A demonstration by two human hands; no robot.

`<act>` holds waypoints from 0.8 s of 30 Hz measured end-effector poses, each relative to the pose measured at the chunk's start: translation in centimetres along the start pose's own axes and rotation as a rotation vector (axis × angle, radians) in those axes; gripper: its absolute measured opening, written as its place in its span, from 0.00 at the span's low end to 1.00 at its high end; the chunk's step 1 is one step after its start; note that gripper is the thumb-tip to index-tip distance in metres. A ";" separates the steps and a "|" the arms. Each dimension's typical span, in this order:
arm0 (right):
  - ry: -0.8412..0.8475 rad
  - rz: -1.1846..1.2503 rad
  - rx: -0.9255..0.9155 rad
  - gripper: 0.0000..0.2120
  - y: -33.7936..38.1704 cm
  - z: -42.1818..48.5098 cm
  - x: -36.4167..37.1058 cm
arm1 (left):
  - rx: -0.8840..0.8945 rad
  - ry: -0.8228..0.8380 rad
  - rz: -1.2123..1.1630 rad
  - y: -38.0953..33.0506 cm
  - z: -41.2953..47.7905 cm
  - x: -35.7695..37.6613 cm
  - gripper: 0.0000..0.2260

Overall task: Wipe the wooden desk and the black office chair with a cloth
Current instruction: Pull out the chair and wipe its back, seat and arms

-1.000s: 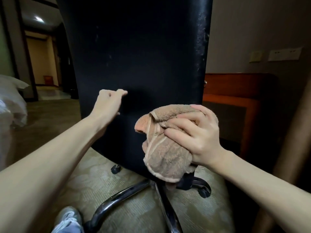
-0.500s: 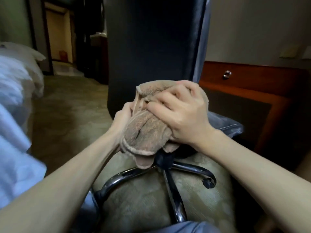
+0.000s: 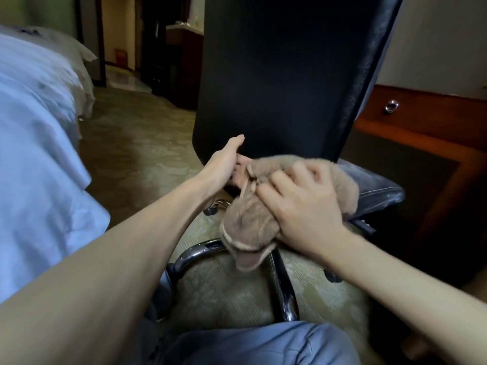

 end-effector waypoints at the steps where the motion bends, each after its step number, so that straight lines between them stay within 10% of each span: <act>1: 0.044 0.016 -0.024 0.07 0.8 -1.1 0.3 | 0.012 -0.010 0.035 -0.2 0.1 -0.1 0.28; 8: 0.290 0.027 -0.283 0.05 0.3 -4.3 -0.1 | 0.009 -0.036 0.049 -0.7 0.5 0.4 0.29; 24: -0.214 -0.039 -0.013 0.10 -5.6 -8.1 -0.7 | 0.037 -0.042 0.051 0.0 0.5 0.8 0.29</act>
Point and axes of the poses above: each hand's wrist, its own z-axis towards the middle knuckle, its own x-axis out of the palm, y = z × x, the point moved 2 cm from there along z, towards the middle knuckle
